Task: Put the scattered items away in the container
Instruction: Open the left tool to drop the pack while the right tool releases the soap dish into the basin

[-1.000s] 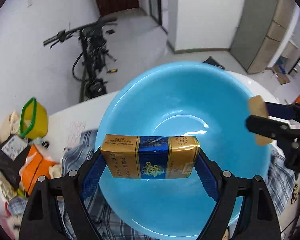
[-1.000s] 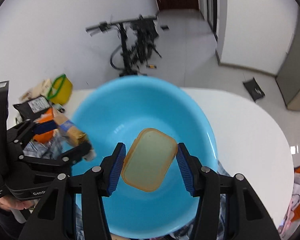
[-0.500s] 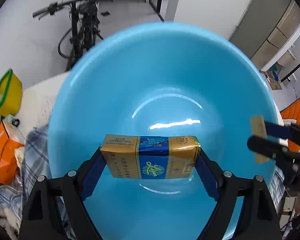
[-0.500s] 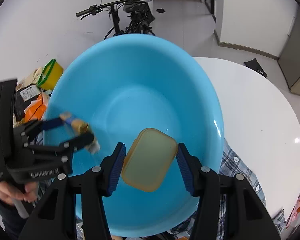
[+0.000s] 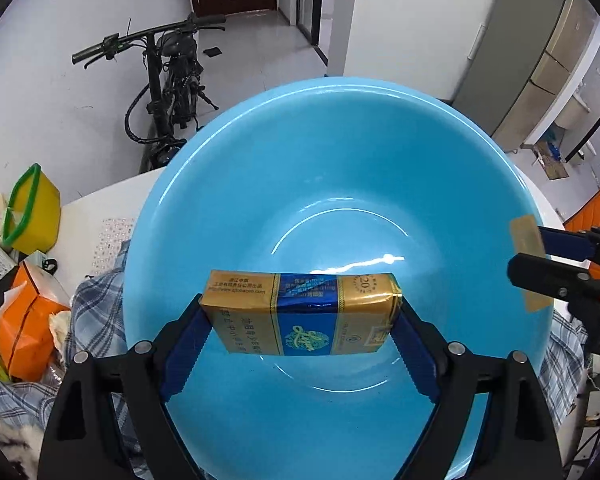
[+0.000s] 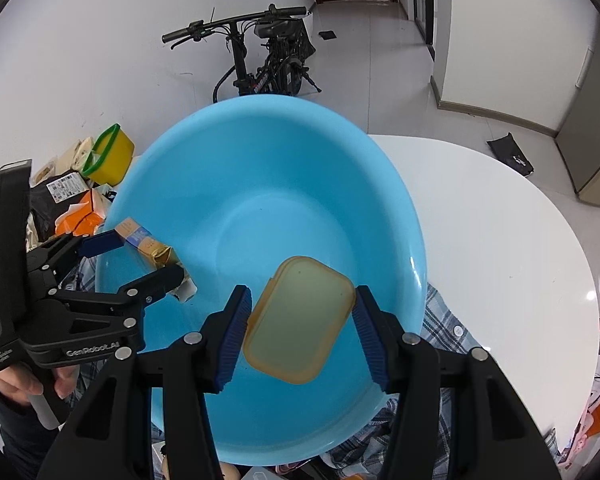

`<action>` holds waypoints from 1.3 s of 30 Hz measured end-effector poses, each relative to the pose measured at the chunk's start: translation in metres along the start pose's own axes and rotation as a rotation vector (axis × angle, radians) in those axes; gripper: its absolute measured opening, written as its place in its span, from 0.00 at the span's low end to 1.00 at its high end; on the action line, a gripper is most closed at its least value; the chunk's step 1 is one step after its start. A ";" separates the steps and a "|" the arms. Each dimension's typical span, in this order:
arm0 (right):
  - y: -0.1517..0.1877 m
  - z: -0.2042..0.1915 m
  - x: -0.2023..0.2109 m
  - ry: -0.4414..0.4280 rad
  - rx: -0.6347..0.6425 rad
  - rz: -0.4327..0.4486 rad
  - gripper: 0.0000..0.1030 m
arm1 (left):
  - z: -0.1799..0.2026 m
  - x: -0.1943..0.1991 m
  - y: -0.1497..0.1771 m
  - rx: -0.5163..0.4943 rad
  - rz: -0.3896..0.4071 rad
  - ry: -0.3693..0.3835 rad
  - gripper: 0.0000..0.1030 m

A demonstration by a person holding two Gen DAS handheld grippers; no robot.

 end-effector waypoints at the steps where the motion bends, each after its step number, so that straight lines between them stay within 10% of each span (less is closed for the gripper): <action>1: 0.000 0.000 0.001 -0.001 0.001 0.004 0.50 | -0.002 0.000 -0.001 0.008 0.001 0.026 0.86; 10: 0.000 -0.001 0.007 -0.018 -0.005 0.021 0.50 | 0.004 0.001 0.002 -0.009 0.009 -0.013 1.00; 39: 0.000 -0.012 -0.003 -0.007 0.029 0.014 0.50 | -0.008 0.008 0.010 0.061 -0.022 0.008 1.00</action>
Point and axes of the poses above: each gripper's, at about its wrist camera, not at the fingertips, and x roughly against the way its jaws point, z to its right, y to its underside, the point moved 1 cm from there along -x, roughly the way its jaws point, and after that the axes turned 6 degrees about -z, right-handed, at the moved point
